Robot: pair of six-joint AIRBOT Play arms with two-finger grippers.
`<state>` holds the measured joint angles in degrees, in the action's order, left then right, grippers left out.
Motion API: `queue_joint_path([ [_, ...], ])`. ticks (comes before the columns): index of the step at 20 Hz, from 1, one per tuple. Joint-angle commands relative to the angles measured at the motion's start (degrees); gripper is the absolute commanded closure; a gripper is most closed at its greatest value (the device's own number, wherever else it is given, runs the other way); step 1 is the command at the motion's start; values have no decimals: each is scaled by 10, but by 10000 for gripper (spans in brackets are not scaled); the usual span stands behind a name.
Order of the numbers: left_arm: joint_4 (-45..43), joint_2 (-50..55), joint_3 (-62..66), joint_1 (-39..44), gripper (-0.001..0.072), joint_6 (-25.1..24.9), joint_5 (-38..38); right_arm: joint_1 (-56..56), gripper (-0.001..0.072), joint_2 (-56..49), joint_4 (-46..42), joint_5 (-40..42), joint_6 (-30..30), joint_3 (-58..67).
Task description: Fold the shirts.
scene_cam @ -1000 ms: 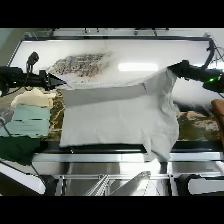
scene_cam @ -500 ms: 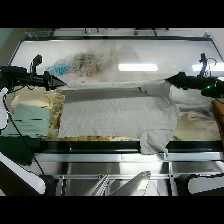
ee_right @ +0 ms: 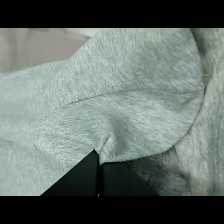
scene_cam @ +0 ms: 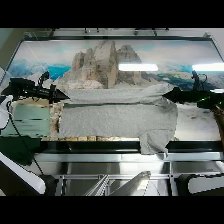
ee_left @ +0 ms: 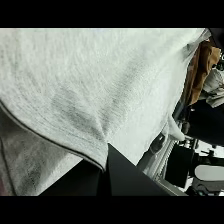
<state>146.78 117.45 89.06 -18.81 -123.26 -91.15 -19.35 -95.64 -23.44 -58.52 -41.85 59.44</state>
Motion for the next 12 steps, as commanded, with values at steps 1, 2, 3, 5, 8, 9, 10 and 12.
queue_joint_path([
  [1,-2,0,-16,0,692,-2,1,0,698,0,-9,-9,-20,-11],
  [2,-2,0,-16,0,490,0,-6,-2,682,0,-15,-16,-28,-11],
  [3,-2,0,-16,-1,208,16,-16,-6,463,0,-21,-31,-37,-11],
  [5,-2,0,-5,-7,-7,43,-41,-30,295,10,-42,-71,-65,-11],
  [8,-2,-9,10,-30,17,76,-102,-87,294,58,-86,-146,-115,-11],
  [9,-3,-27,-12,-42,72,78,-109,-106,295,82,-115,-169,-139,-15],
  [10,-3,-52,-47,-55,71,75,-108,-121,295,113,-154,-177,-168,-30],
  [12,-4,-108,-136,-84,71,54,-103,-137,295,175,-238,-172,-242,-78],
])
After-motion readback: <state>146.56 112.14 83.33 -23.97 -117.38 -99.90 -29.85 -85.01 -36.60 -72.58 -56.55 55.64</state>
